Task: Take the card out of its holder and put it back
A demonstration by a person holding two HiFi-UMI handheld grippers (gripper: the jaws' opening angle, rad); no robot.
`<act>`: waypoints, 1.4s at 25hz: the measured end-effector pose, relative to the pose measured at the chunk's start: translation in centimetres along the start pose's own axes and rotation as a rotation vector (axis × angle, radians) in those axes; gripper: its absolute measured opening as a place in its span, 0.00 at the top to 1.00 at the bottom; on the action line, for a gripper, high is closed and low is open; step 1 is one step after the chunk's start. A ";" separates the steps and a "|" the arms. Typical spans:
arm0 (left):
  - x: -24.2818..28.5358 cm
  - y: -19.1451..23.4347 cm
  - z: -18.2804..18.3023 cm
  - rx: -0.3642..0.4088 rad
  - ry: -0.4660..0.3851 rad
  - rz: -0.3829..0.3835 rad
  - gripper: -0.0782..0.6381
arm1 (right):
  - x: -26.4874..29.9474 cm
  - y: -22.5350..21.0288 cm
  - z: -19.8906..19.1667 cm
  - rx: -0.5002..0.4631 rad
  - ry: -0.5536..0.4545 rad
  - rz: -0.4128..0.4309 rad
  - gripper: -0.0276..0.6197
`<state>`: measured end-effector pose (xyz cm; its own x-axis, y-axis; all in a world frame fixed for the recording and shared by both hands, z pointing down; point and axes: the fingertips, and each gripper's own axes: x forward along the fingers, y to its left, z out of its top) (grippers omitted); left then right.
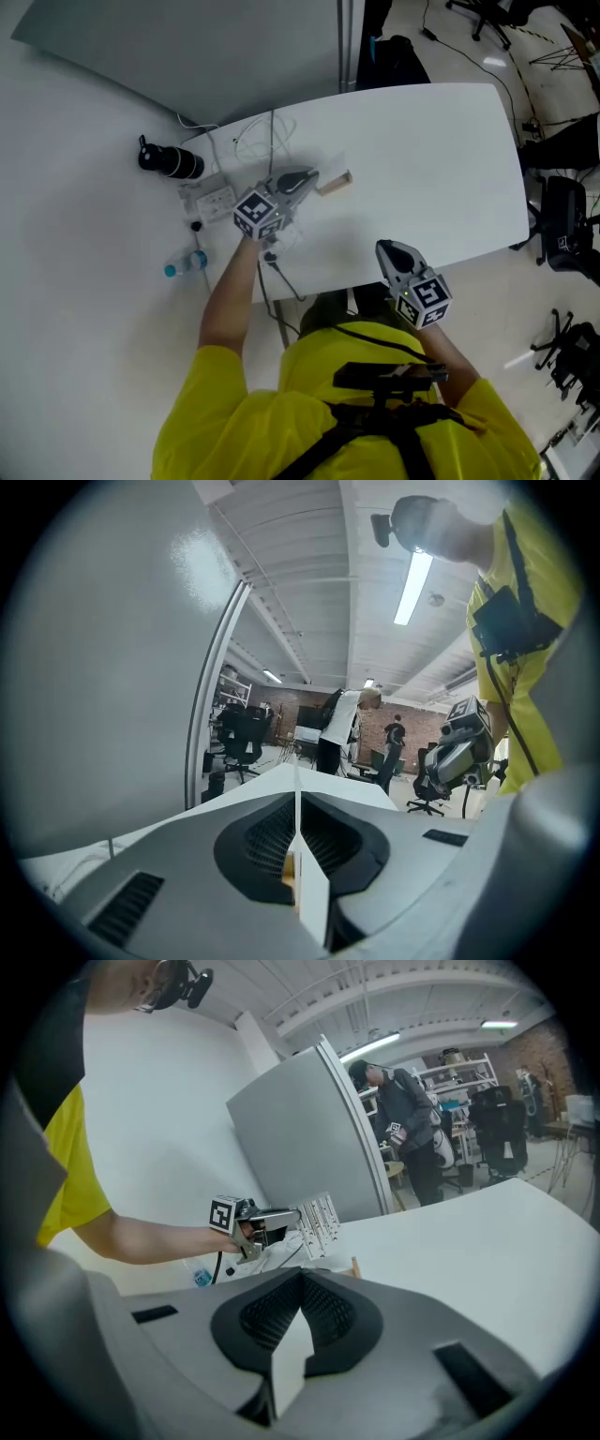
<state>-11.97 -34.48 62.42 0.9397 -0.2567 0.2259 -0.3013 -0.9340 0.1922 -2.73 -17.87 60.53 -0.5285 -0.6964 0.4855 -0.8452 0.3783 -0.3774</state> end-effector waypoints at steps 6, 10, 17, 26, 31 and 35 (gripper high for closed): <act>0.6 0.0 -1.7 0.009 0.015 -0.015 0.88 | -0.2 -0.3 -1.6 0.032 0.039 0.000 0.95; 1.0 0.5 -2.8 0.000 0.012 -0.030 0.88 | -0.2 -0.2 -2.2 0.043 0.059 -0.005 0.95; 1.4 0.0 -4.5 0.019 0.045 -0.056 0.88 | -0.3 -0.3 -2.5 0.061 0.059 -0.005 0.95; 2.5 0.0 -8.0 -0.023 0.110 0.024 0.85 | -0.3 -1.4 -2.9 0.074 0.056 -0.017 0.95; 0.9 0.5 -6.7 -0.045 0.069 0.162 0.70 | -0.4 -1.5 -2.4 0.065 0.039 -0.010 0.95; -3.3 -0.2 -2.8 -0.013 0.014 0.331 0.70 | -0.8 -1.3 -0.4 0.030 -0.001 0.004 0.95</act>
<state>-15.43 -32.77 64.27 0.7882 -0.5422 0.2910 -0.5920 -0.7972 0.1184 -1.25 -17.56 61.01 -0.5319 -0.6954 0.4833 -0.8403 0.3627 -0.4029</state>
